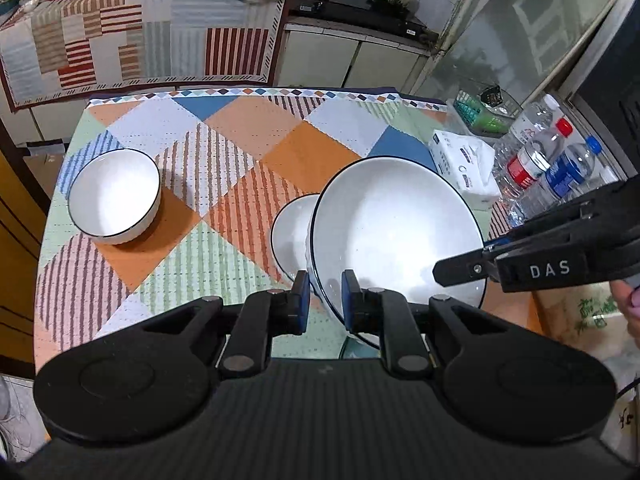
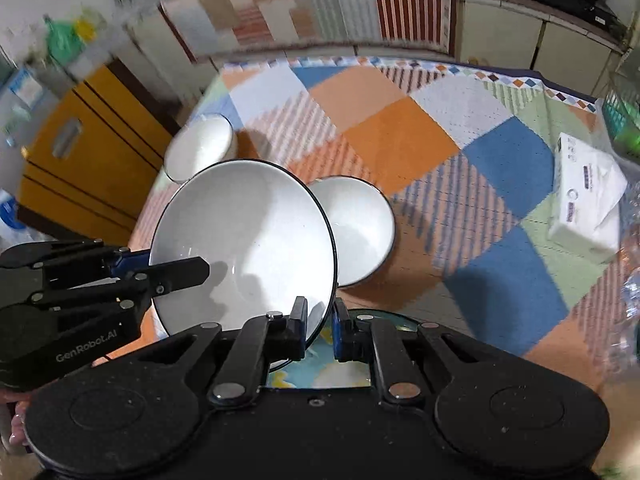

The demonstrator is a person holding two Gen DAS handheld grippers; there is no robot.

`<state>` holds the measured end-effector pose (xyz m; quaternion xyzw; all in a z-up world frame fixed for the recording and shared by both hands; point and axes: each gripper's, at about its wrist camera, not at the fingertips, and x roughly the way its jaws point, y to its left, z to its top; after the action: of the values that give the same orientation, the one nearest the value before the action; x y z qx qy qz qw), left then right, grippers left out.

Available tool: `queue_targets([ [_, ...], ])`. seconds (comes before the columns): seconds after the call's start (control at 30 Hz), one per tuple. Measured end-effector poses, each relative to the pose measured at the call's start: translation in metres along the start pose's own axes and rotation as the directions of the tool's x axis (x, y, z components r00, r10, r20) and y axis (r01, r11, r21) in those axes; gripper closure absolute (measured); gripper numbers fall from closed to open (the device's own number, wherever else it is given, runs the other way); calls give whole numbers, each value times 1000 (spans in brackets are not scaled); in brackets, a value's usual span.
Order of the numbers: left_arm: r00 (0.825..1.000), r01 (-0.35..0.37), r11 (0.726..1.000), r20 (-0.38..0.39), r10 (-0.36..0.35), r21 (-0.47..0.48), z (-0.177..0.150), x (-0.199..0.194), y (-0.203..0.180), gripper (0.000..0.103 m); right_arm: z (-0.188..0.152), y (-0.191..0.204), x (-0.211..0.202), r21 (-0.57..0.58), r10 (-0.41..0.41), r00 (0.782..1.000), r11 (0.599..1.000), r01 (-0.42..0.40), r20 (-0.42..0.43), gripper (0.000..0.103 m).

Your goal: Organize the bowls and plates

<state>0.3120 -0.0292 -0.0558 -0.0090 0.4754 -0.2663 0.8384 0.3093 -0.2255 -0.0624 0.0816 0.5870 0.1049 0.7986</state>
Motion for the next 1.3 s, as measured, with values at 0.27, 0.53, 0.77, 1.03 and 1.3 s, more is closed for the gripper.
queue_targets([
  [0.27,996,-71,997,-49,70,-16,14,42,9,88,22,-5,33,-68,-26,999,997,22,-47,86],
  [0.53,982,-105,994,-161,100,-21,26,94,16,88,25,-18,72,-93,-31,999,995,32,10,86],
  [0.77,965,-161,985,-199,171,68,29,114,5,88,36,-16,86,-161,-101,995,982,101,8,87],
  [1.03,960,-168,983,-214,182,80,27,125,6,89,39,-12,96,-227,-165,986,961,159,-5,86],
  [1.3,964,-166,982,-197,180,86,27,125,6,89,35,-2,99,-345,-250,966,903,257,64,82],
])
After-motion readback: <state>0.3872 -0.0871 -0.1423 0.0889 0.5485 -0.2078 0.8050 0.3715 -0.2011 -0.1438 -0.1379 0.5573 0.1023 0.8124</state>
